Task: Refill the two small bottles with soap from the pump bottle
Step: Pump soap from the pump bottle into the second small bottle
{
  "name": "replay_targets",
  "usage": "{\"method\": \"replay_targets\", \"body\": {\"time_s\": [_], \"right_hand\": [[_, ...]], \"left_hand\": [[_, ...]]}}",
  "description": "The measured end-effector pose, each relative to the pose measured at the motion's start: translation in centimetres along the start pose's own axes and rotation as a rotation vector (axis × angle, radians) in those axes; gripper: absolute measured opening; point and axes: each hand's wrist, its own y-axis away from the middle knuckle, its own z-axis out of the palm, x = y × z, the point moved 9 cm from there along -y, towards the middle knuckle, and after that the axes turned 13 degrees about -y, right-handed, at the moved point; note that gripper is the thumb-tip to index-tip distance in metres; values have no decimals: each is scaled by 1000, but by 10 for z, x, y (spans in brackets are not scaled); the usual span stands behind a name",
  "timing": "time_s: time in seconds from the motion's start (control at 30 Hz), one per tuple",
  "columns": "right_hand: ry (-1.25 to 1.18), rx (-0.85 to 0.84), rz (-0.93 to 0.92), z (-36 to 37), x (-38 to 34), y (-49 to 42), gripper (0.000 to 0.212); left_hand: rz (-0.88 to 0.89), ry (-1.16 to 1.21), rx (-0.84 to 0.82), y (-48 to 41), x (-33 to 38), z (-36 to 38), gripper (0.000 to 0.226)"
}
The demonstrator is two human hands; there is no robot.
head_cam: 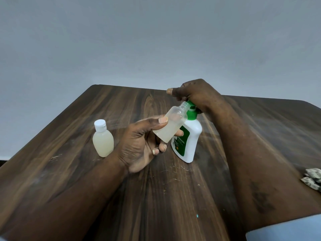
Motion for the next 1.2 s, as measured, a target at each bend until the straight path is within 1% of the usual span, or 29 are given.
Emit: {"method": "replay_targets", "body": {"time_s": [0.33,0.5,0.6,0.97,1.2], "right_hand": [[-7,37,-65,-7,-8,-2,45],[37,45,-33,-4,-4,-1,45],[17,34,-7,-4,-1,-1,46],[-15,26,-62,-5,-9,1,45],[3,-3,-5,0,-3,4,41]], "left_hand": [[19,8,-30,0,5,5,31],[1,18,-2,0,2,1,36],[5,4,-9,0,2,3,31],[14,21,-28,-1,2,4,33],[5,7,-17,0,1,1,33]]}}
